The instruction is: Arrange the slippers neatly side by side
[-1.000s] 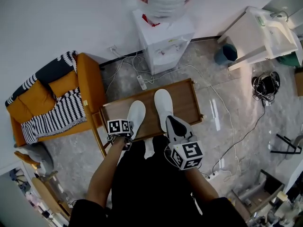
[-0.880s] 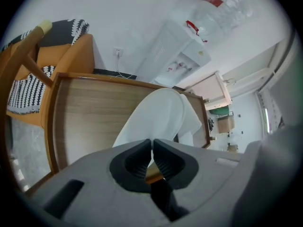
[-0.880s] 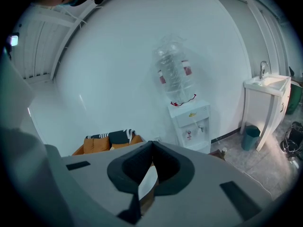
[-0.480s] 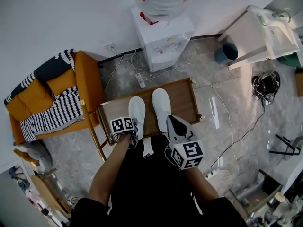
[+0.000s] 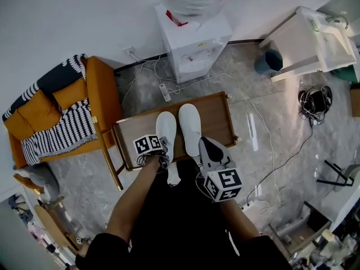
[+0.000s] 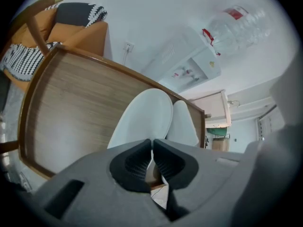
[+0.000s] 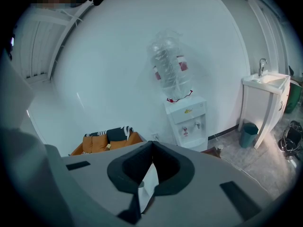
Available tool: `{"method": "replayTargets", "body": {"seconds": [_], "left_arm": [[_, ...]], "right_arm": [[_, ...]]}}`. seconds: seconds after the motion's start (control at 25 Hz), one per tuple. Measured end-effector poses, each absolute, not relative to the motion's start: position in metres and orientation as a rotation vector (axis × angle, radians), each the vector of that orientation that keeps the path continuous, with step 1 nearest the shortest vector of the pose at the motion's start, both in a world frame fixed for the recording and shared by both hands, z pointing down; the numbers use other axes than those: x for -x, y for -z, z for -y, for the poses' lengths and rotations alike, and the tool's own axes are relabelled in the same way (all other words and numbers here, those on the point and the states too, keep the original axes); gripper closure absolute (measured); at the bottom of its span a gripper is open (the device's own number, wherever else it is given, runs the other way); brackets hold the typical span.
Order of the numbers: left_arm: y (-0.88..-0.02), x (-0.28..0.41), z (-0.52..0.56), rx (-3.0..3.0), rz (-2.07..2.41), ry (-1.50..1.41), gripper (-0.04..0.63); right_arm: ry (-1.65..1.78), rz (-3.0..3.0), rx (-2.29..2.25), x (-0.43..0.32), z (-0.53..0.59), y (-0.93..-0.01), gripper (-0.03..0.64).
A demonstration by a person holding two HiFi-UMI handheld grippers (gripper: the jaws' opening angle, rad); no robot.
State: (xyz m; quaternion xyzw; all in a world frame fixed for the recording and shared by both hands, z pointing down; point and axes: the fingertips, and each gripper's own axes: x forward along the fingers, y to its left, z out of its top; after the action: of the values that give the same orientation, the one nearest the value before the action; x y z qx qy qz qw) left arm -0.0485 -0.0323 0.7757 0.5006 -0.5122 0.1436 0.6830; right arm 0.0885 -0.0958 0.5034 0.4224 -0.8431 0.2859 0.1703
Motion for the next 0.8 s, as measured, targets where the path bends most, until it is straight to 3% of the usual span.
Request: {"method": "replayTargets", "body": {"seconds": [0.8], "left_arm": [[-0.784, 0.024, 0.057, -1.094, 1.111, -0.197, 0.568]], "right_arm": [[-0.835, 2.367, -1.196, -0.092, 0.113, -0.515, 0.604]]}}
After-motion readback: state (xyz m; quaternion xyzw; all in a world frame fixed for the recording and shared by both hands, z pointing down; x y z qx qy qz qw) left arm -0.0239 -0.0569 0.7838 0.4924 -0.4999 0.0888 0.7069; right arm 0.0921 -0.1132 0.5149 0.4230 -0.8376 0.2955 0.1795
